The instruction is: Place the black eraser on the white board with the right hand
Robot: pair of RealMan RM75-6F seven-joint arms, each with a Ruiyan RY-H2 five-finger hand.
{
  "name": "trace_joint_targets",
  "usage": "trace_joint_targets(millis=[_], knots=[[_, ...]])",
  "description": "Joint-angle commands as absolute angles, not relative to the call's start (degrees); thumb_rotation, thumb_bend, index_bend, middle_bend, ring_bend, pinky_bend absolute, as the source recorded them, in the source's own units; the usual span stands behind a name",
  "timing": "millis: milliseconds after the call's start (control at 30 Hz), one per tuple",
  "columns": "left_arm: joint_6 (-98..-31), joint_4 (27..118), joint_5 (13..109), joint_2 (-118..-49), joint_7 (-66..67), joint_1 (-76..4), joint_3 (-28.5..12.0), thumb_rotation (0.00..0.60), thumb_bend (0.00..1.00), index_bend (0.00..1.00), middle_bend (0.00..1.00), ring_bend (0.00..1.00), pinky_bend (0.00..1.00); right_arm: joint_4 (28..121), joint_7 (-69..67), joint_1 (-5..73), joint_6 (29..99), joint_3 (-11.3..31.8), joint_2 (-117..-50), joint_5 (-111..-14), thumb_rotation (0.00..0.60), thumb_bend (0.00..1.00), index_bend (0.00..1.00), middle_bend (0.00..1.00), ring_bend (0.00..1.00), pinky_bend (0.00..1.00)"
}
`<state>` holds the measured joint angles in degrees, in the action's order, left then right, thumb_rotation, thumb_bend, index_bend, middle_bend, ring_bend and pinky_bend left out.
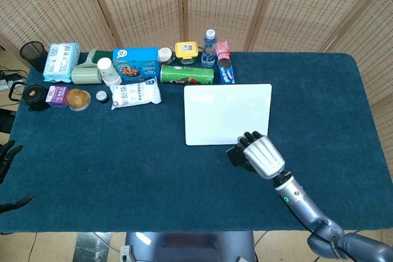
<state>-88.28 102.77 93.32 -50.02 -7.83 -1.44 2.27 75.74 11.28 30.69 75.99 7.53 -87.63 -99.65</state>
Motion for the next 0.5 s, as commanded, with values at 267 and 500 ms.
trace_joint_targets(millis=[267,500], knots=[[-87.86,102.66,93.41,-50.00,-7.78,-1.63,2.34,0.600,0.08,0.00,0.00,0.00,0.06,59.36,26.71,37.32,79.33,16.60,-104.47,-93.90,0.600,0.15,0.64,0.58,0.48,0.59],[-88.19,101.81,94.37,-49.70,-9.33,-1.55,2.72,0.600,0.09,0.00,0.00,0.00,0.06,53.06,30.31,41.57,79.40,19.14,-109.77,-91.93,0.600,0.17,0.65,0.59,0.49,0.61]])
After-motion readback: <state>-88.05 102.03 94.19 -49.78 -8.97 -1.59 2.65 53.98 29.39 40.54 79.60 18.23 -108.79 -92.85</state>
